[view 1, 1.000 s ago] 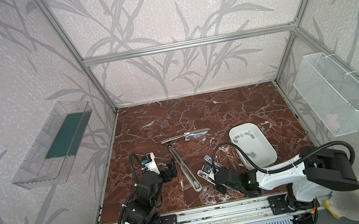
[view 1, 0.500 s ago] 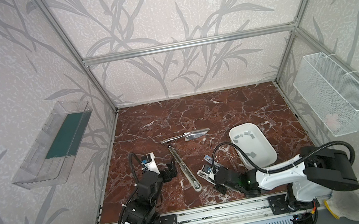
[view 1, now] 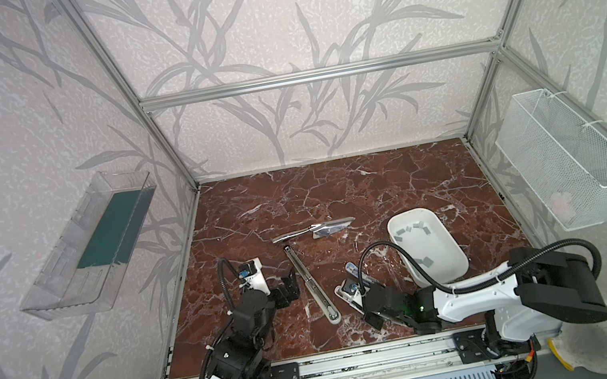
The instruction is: Load the staples into the stapler
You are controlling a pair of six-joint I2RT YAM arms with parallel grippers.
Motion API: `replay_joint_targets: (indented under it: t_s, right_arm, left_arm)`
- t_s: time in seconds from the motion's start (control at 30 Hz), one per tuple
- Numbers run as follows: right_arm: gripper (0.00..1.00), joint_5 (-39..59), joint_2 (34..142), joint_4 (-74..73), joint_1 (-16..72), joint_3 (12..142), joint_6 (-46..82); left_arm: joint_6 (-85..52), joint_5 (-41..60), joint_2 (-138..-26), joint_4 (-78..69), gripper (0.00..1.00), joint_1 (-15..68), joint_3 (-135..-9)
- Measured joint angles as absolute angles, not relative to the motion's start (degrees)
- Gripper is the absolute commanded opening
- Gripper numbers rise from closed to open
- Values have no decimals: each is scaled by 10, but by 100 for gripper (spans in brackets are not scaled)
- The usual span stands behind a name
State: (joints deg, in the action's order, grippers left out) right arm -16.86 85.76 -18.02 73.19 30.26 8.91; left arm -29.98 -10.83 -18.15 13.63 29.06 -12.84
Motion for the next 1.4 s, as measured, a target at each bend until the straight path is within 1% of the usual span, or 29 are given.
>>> replay_joint_targets:
  t_s: [0.47, 1.4]
  right_arm:
    - [8, -169, 840, -179, 736, 303, 89]
    - [7, -171, 856, -182, 736, 303, 94]
  left_arm:
    - [-300, -108, -182, 136, 99, 291, -128]
    - [-300, -108, -182, 133, 99, 291, -128]
